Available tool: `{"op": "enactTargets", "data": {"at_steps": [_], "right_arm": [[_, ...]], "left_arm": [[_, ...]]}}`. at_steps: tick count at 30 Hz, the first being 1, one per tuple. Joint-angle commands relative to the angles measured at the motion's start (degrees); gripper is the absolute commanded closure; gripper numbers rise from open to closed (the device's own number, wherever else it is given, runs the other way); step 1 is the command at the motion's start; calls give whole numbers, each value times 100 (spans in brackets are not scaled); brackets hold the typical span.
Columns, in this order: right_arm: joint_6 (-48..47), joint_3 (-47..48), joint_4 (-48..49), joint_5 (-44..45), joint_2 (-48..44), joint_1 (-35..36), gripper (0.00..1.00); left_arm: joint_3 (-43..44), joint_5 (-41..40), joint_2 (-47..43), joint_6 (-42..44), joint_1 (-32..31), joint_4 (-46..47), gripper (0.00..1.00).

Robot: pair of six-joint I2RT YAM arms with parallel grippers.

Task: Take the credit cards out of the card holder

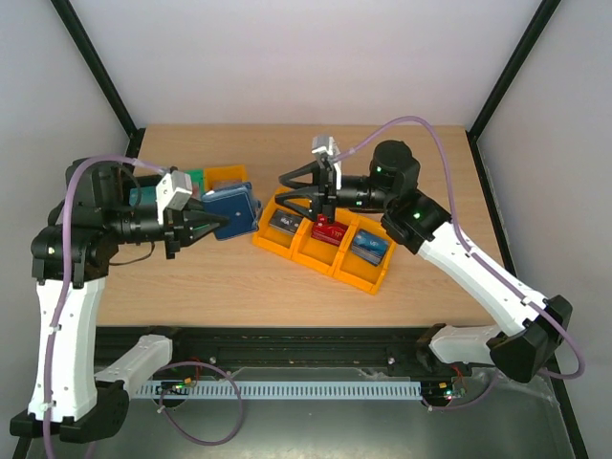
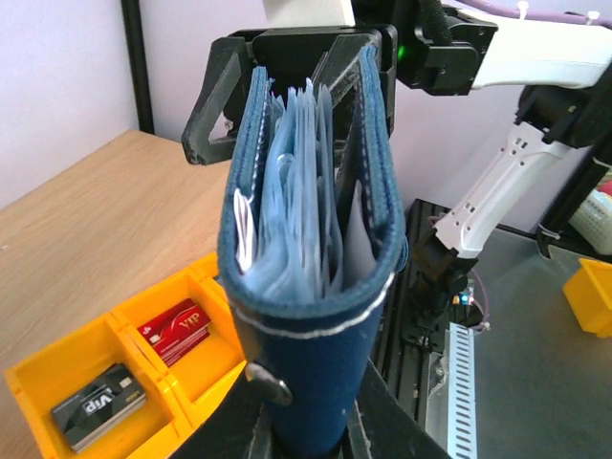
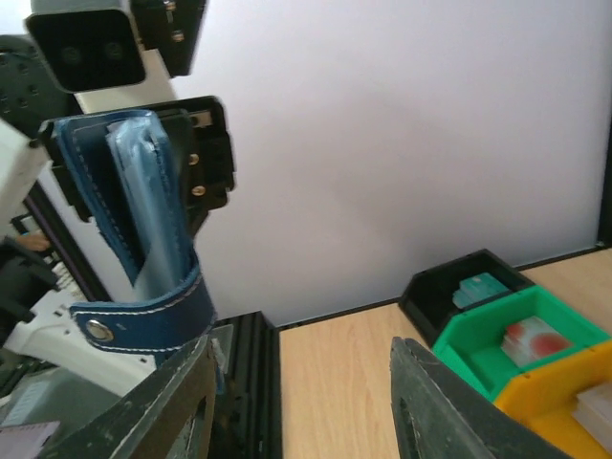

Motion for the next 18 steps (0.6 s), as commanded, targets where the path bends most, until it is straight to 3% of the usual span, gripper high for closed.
{"op": "enactTargets", "data": {"at_steps": [1,9,16,18], "right_arm": [[-10,90,293,-410,123,172,52],[121,501,438,-1033,327,308,49],[297,590,763,-806,446,643,50],[211,641,677,-620,501,732,55]], "left_arm": [[-3,587,63,490,18,-284,98],[-137,444,39,515,22,-265,98],[-212,428,13,608,19,-302,98],[-205,431,9,614,24,-306,98]]}}
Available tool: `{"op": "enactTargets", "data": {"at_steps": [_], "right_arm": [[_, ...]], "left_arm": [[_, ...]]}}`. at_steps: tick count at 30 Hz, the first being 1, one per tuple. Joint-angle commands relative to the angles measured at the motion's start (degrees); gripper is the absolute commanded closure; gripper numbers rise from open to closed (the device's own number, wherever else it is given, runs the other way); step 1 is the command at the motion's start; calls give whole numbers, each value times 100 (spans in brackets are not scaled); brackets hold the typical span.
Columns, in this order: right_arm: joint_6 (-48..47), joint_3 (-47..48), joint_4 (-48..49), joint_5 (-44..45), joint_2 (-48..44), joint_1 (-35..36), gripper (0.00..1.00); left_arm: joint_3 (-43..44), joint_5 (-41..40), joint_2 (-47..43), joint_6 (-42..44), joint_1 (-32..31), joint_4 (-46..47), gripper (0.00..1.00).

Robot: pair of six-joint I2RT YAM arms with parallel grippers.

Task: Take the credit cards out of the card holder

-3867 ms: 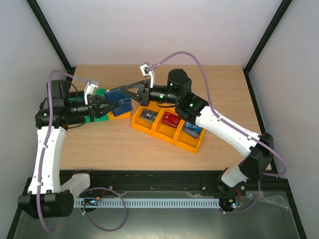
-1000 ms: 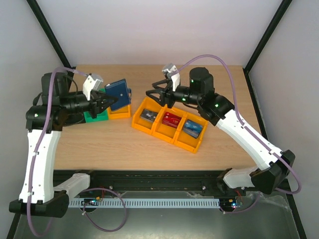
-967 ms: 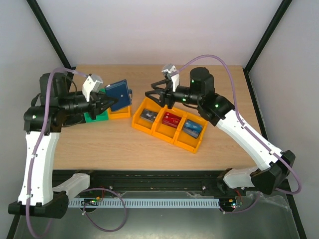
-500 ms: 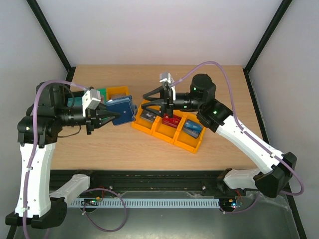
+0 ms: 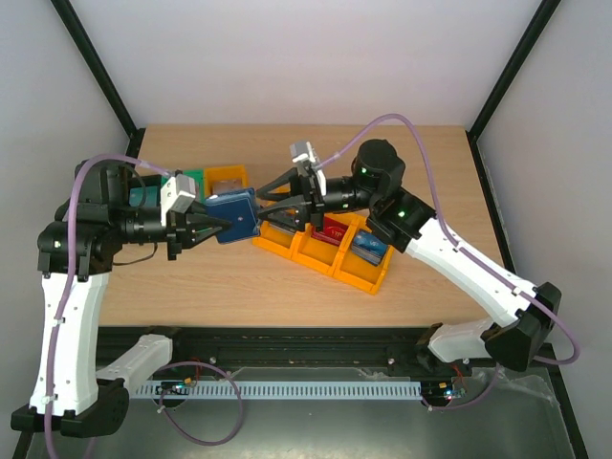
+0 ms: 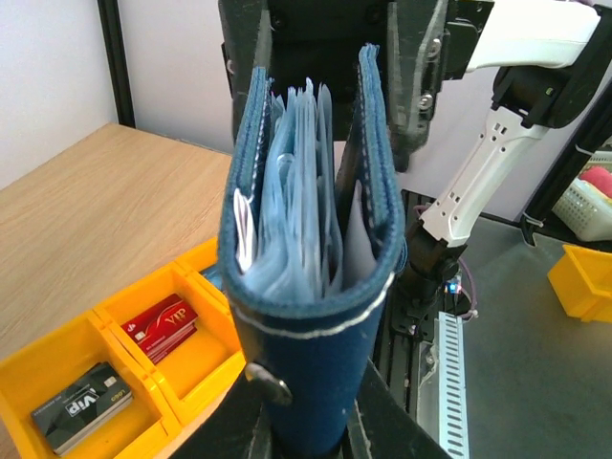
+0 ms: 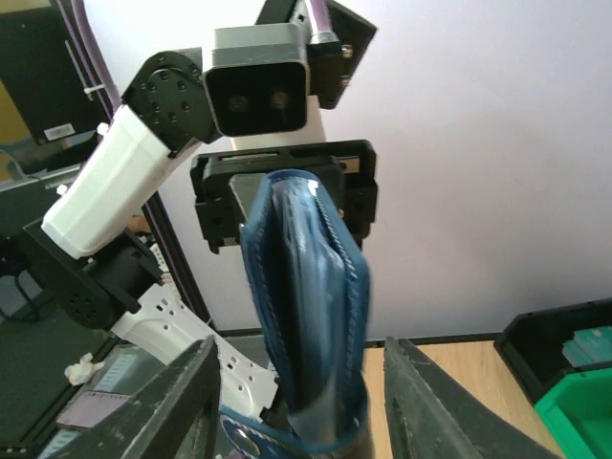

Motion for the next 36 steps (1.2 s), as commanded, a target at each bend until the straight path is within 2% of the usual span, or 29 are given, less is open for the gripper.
{"op": "enactTargets", "data": {"at_steps": [1,6,8,12,17,23,31,36], "right_arm": [[-30,260,212,180,126,223,58],[21,286,239,154,195,243,70],[-65,271,159,145,180,243,71],[-692,438,-494,171,138,235,67],[-1177,634,-1164,111,175,225,62],[-1318,623,-1336,277,160,227,60],[-978,439,-891,278,228,260,58],[-1120,601,-1058,450,251,260,56]], "left_arm": [[-42,167,-50,162,17,-81,98],[-58,193,-79,506,21,-303,98],[-69,190,-75,807,16,-524,98],[-84,254,-79,1429,16,-915,98],[-105,252,-83,1508,16,-948,98],[-96,309,-108,1509,24,-949,98],[-113,414,-133,1496,34,-947,98],[-131,406,-151,1495,34,-949,98]]}}
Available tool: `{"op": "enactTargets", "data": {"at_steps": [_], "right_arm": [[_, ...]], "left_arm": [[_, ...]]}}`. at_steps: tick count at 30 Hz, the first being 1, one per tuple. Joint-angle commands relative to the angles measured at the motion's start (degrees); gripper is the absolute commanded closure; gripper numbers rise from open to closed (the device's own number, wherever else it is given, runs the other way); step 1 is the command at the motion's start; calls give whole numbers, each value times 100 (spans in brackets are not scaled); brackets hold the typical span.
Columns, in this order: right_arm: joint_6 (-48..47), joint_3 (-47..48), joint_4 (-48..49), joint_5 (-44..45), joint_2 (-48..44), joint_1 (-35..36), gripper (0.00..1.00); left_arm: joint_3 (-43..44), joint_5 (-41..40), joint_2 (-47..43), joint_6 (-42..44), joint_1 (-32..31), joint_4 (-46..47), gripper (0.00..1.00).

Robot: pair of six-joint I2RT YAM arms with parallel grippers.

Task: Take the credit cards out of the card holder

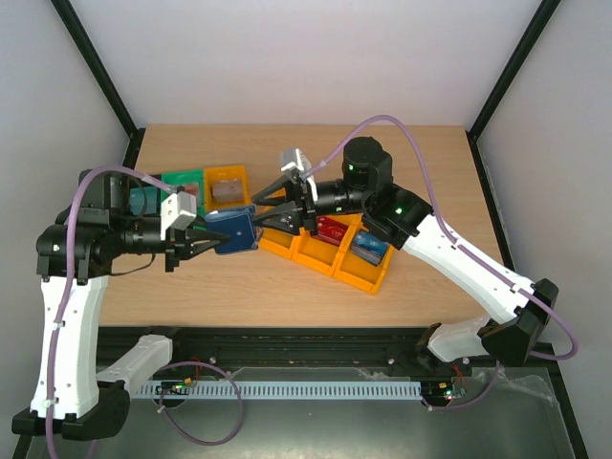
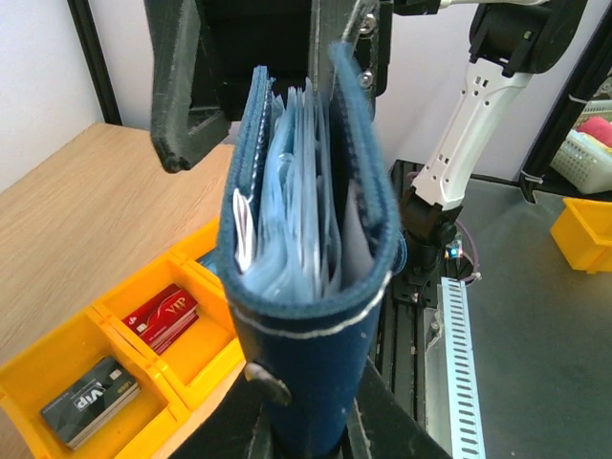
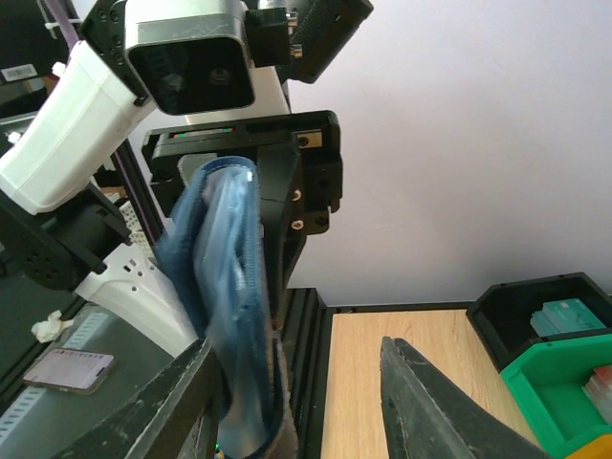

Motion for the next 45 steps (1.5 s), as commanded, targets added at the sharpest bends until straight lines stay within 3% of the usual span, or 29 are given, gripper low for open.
{"op": "enactTargets", "data": {"at_steps": [1,8,13,17,20,25,26,30,33,39,42,45], "right_arm": [[-14,148,71,232,73,40,56],[37,132,153,202,212,91,48],[-215,172,-71,-444,251,252,33],[-291,262,-220,-351,339,483,33],[-10,304,147,-221,419,698,47],[443,176,628,38,428,747,92],[536,147,664,194,417,751,97],[836,228,407,1256,506,751,98],[1443,378,81,2788,649,751,98],[1923,1057,-1019,6177,1161,1295,98],[1910,1284,-1143,6844,1362,1590,99],[1844,1515,-1240,6939,1520,1758,98]], "left_arm": [[-54,364,-72,172,21,-97,98],[-91,378,-101,171,38,-92,98],[-156,306,-102,179,47,-60,98],[-185,207,-121,18,73,75,98],[-270,155,-132,-86,73,174,98],[-409,-132,-196,-695,82,618,97],[-470,-256,-225,-944,82,842,91],[-862,-1612,-354,-2619,123,2317,38],[-979,-2716,-363,-2952,157,2718,16],[-984,-2836,-337,-3054,161,2770,3],[-1063,-2962,-301,-3236,161,2856,3],[-1115,-3067,-238,-3280,161,2893,3]]}}
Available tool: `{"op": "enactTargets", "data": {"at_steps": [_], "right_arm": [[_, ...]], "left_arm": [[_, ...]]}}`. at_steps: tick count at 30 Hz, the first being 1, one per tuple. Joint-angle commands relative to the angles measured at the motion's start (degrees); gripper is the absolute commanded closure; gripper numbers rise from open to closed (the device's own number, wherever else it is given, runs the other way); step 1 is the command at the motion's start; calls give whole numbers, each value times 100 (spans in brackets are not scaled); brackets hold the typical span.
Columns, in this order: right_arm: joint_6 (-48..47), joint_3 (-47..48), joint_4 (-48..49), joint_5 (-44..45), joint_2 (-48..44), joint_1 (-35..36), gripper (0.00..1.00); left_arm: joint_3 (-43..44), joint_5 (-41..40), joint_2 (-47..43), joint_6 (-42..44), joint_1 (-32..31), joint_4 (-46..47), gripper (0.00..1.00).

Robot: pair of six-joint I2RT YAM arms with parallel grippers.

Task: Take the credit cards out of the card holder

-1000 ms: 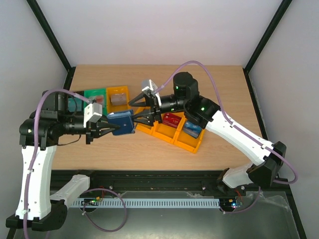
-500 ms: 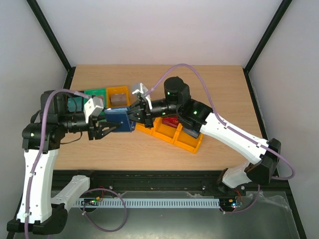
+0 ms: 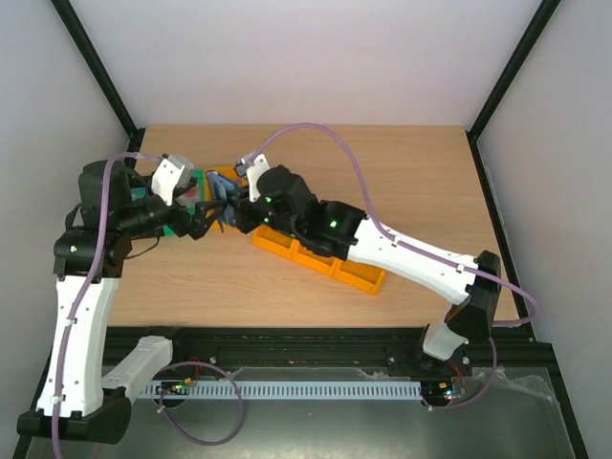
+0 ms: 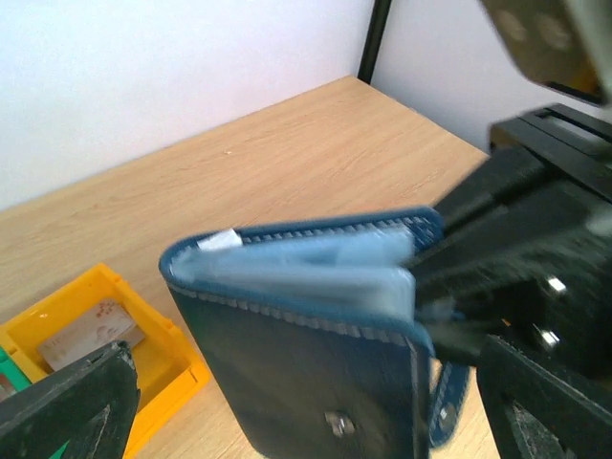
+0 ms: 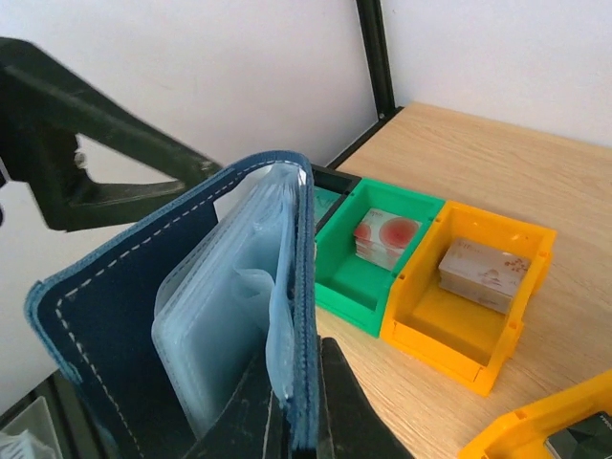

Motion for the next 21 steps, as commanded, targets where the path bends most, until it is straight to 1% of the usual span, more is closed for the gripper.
{"op": "enactTargets", "data": {"at_steps": [1,4,6,7,8,9,11,14,16,19,21], "right_arm": [[53,488,-253,1045,107,244,98],[-57,428,-204,734,45,242,98],[-167,410,-195,483,-22,218,98],[-200,402,-194,310,-59,182,98],[-209,383,-175,120,-101,118,98],[-257,327,-126,-159,-165,35,98],[-208,150,52,-653,-341,-176,98],[-124,-166,432,-1743,-583,-517,98],[-149,-344,607,-2312,-680,-635,98],[-213,-380,691,-3086,-740,-751,98],[-202,-416,780,-3601,-790,-883,98]], "left_arm": [[-104,-339,75,-305,17,227,2],[-147,-754,80,-354,30,247,5],[-191,-1090,48,-317,62,217,12],[-206,-1186,26,-297,87,197,18],[-218,-1221,-11,-281,114,170,22],[-212,-1172,-49,-249,140,130,24],[-139,-870,-124,-135,211,3,23],[20,-475,-212,55,301,-212,21],[35,-368,-250,138,338,-289,21],[-5,-343,-274,231,376,-355,23],[48,-179,-287,411,394,-511,23]]}}
